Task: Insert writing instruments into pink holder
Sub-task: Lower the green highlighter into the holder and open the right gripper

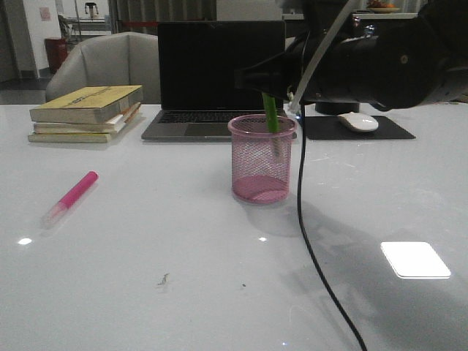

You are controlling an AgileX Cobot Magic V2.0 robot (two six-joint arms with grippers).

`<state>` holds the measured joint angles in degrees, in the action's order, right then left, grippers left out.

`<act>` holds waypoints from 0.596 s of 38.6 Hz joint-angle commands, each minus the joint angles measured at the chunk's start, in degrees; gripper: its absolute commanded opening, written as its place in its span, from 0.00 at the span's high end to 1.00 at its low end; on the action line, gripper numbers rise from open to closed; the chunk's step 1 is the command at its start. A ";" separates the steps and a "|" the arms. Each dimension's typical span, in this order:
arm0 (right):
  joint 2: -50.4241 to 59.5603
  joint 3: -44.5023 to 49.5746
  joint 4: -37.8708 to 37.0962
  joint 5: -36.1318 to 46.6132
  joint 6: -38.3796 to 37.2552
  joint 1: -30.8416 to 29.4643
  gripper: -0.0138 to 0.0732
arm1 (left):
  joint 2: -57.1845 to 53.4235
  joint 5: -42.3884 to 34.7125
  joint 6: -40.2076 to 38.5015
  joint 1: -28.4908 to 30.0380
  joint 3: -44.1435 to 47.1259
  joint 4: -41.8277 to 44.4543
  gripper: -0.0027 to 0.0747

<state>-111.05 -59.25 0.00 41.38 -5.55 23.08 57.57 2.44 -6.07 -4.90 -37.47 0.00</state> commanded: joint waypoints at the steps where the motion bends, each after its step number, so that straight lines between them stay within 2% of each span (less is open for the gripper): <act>1: 2.75 -1.19 -0.82 6.14 -0.07 0.00 0.77 | -0.59 -5.16 -0.36 -0.25 -2.17 -0.39 0.38; 5: 2.97 -1.19 -0.82 6.14 -0.07 0.00 0.69 | -0.59 -5.16 -0.36 -0.25 -2.17 -0.39 0.38; 9: 3.18 -1.19 -0.82 6.08 -0.07 0.00 0.46 | -0.59 -5.58 -0.36 -0.25 -2.17 -0.39 0.38; 10: 3.53 -1.19 -0.82 6.01 -0.07 0.00 0.43 | -0.59 -5.95 -0.36 -0.25 -2.17 -0.39 0.38; 14: 6.96 -1.19 -0.82 1.98 -0.07 0.00 0.42 | -0.59 -7.03 -0.36 -0.25 -2.17 -0.39 0.38; 19: 16.34 -1.36 -0.77 -16.83 0.18 -0.70 0.41 | -0.59 -7.01 -0.36 -0.25 -2.17 -0.39 0.38; 23: 24.15 -1.36 -1.07 -26.81 0.97 -1.93 0.41 | -0.59 -7.01 -0.36 -0.25 -2.17 -0.39 0.38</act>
<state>-95.46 -59.02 -0.38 17.73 -5.55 22.31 57.57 0.76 -6.07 -4.90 -37.47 0.00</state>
